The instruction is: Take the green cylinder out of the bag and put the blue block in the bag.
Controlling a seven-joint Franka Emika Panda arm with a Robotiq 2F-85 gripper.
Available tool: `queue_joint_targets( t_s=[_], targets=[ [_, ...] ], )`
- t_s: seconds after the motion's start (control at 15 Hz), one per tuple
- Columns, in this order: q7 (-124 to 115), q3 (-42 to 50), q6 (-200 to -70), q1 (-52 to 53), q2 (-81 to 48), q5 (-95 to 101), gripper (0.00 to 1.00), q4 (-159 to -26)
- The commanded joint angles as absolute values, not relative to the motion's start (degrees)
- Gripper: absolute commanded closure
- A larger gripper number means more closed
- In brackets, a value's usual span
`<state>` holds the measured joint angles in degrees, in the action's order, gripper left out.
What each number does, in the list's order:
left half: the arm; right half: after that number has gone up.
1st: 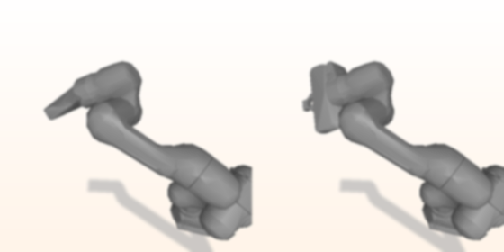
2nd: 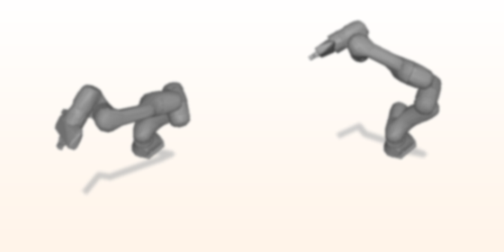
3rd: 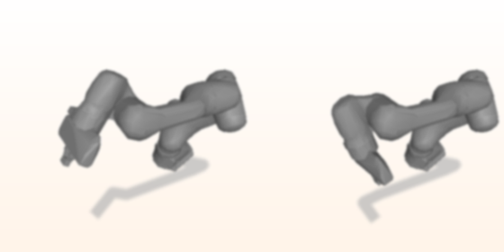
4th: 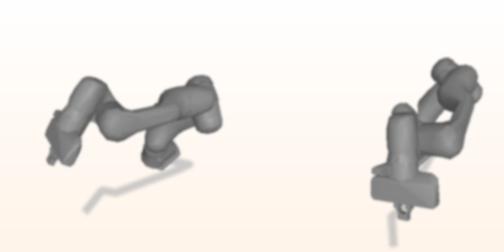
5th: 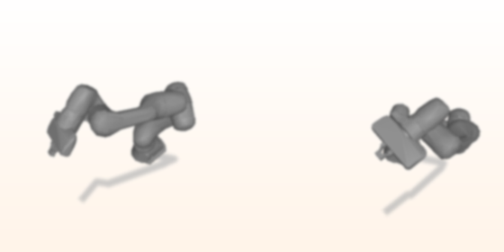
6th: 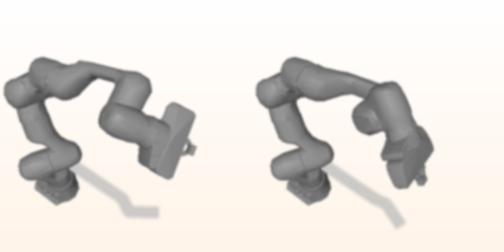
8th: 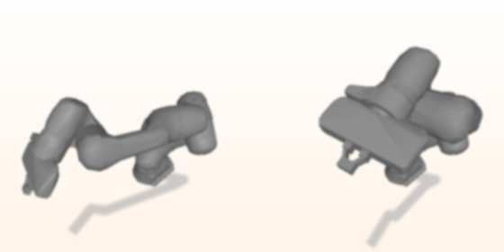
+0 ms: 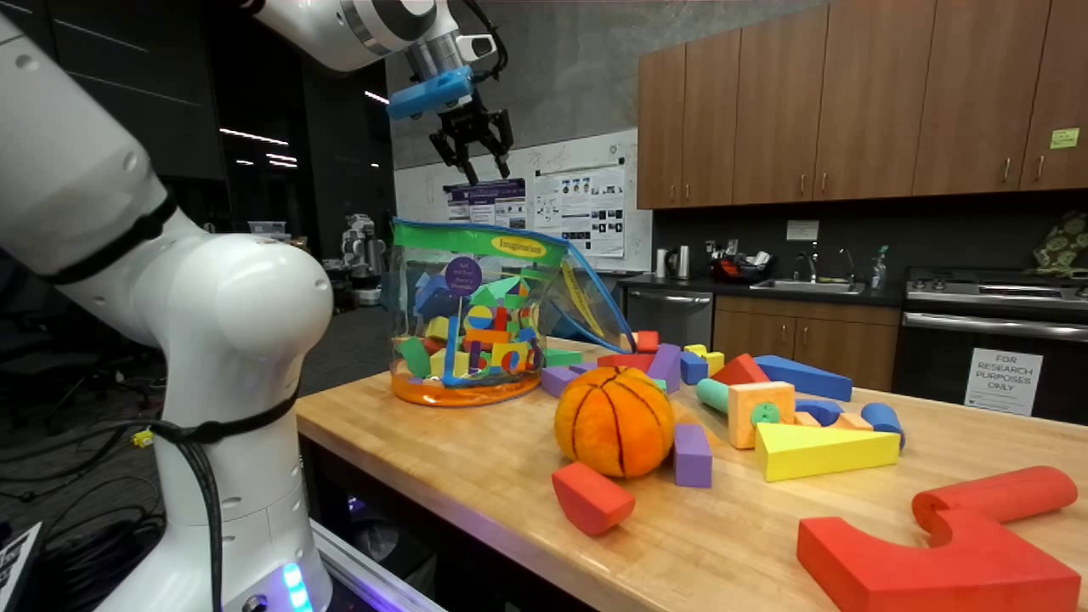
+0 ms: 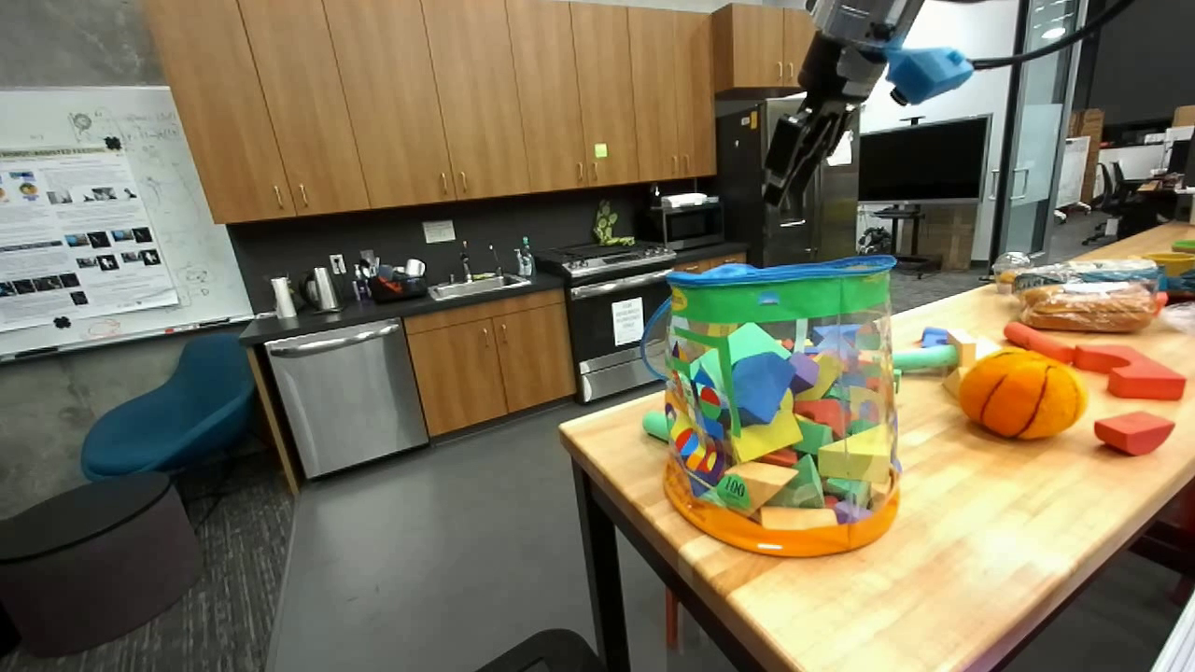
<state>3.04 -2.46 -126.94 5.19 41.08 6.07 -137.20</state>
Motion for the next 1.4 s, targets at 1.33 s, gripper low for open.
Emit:
queue_joint_targets(
  t_s=[1.33],
  targets=[
    [-6.9, 2.3, -138.0, -11.4, 38.4, 8.5, 0.00, -136.1]
  ],
)
